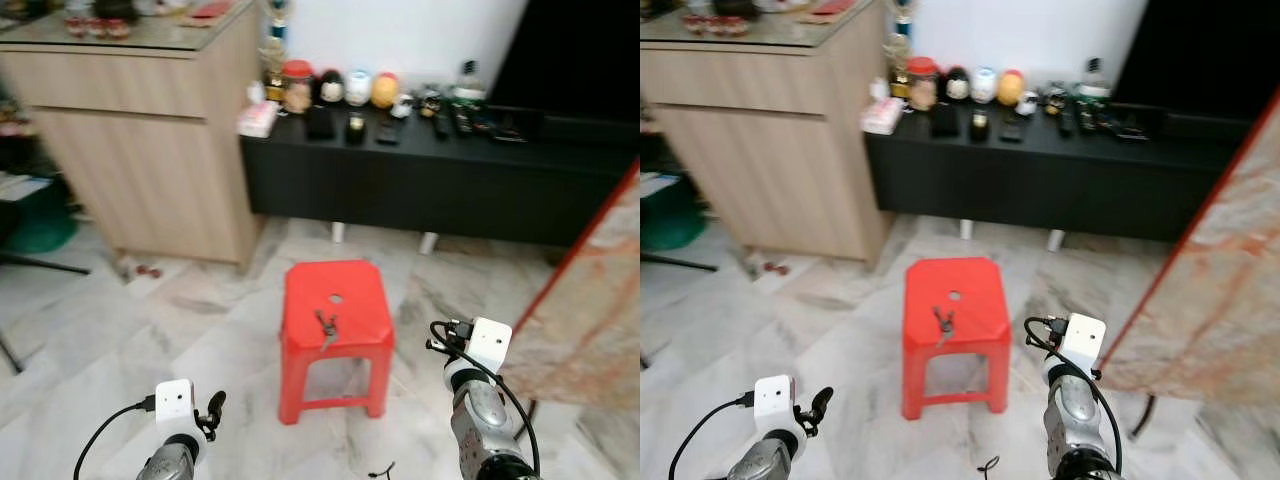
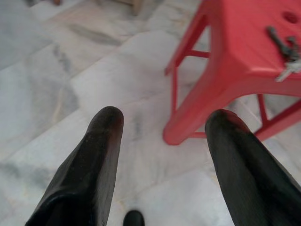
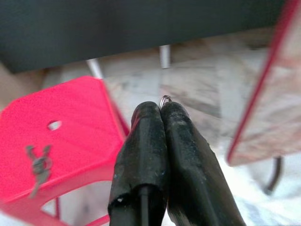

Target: Hang keys on a hook

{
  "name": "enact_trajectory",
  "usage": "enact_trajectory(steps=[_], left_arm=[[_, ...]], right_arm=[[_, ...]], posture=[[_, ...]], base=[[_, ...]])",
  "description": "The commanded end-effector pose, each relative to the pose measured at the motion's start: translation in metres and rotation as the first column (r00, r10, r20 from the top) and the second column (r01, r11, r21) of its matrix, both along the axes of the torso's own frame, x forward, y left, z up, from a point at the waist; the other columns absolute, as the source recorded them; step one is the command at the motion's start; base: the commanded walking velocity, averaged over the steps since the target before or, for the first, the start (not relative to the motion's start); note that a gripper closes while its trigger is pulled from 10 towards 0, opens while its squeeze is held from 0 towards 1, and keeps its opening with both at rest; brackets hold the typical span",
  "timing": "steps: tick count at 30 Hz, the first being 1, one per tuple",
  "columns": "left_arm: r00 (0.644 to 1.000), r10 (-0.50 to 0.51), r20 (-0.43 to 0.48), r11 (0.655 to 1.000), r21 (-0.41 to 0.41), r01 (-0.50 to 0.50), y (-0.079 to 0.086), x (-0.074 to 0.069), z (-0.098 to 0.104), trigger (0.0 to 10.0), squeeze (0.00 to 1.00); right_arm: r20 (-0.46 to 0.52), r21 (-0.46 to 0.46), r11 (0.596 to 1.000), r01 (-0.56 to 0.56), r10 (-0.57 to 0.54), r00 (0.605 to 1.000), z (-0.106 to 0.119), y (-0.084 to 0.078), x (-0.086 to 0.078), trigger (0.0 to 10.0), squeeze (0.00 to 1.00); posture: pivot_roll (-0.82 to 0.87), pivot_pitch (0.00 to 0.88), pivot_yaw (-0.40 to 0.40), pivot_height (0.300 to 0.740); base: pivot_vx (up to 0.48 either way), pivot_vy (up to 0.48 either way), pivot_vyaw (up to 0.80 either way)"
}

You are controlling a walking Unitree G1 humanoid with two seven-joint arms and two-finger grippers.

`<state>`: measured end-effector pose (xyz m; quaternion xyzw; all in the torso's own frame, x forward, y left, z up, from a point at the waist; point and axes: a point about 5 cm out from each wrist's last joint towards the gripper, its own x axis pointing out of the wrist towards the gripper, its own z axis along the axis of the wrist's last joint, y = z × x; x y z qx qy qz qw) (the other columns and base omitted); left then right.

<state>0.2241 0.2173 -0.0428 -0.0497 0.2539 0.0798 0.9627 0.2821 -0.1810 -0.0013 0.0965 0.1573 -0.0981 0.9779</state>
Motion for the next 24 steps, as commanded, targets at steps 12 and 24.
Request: enact_trajectory(steps=[12, 24], left_arm=[[0.999, -0.016, 0.035, 1.0, 0.001, 0.016, -0.0015, 0.004, 0.004, 10.0, 0.0], [0.999, -0.024, 0.035, 1.0, 0.004, 0.023, -0.0034, 0.004, 0.0037, 10.0, 0.0]], right_arm=[[-0.012, -0.004, 1.0, 0.001, -0.001, 1.0, -0.0007, -0.0023, -0.0003, 10.0, 0.0], [-0.005, -0.011, 1.0, -0.005, 0.005, 1.0, 0.0011, -0.0019, 0.0016, 10.0, 0.0]], posture=[[-0.01, 0.036, -0.045, 0.74], [-0.02, 0.016, -0.044, 0.74]], base=[[0.0, 0.0, -0.78], [0.0, -0.295, -0.77]])
